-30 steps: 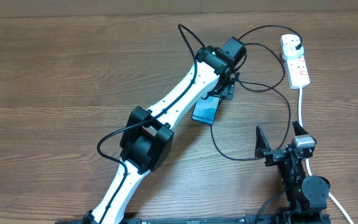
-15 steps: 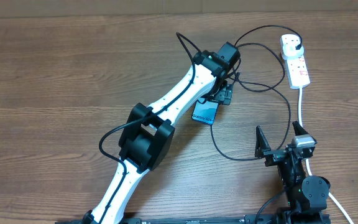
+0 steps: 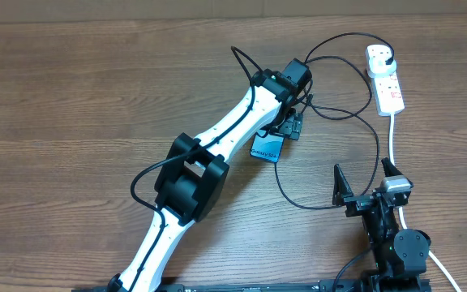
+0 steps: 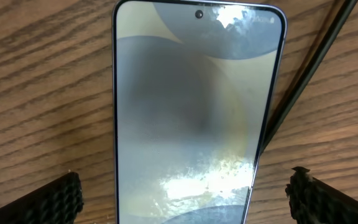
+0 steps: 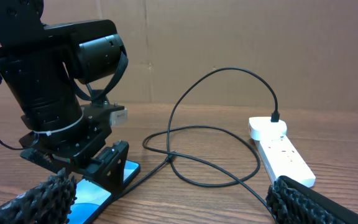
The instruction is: Plug charger to phone and switch on socket
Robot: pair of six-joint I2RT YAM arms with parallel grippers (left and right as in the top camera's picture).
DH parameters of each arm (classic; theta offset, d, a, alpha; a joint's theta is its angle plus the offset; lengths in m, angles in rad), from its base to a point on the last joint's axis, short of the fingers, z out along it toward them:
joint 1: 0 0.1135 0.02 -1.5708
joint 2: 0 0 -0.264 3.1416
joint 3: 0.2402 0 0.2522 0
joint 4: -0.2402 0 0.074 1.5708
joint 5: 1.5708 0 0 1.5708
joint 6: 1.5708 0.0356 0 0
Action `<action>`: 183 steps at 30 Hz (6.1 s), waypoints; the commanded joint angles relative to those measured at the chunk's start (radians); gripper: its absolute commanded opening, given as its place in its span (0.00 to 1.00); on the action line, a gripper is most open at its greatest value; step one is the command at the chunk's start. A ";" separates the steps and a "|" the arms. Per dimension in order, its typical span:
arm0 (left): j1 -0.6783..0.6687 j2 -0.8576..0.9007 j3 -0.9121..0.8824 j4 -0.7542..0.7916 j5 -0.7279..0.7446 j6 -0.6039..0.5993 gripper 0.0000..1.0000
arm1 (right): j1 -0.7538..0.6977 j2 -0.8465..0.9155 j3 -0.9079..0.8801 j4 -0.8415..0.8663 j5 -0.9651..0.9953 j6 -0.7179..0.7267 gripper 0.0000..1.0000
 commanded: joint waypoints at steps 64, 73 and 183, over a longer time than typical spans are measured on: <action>0.015 0.068 -0.013 -0.029 -0.016 0.078 0.74 | 0.005 -0.009 -0.010 0.003 0.006 -0.002 1.00; 0.015 0.065 0.016 -0.056 -0.016 0.066 0.75 | 0.005 -0.009 -0.010 0.003 0.006 -0.002 1.00; 0.040 0.067 0.174 -0.063 0.004 0.094 1.00 | 0.005 -0.009 -0.010 0.003 0.006 -0.002 1.00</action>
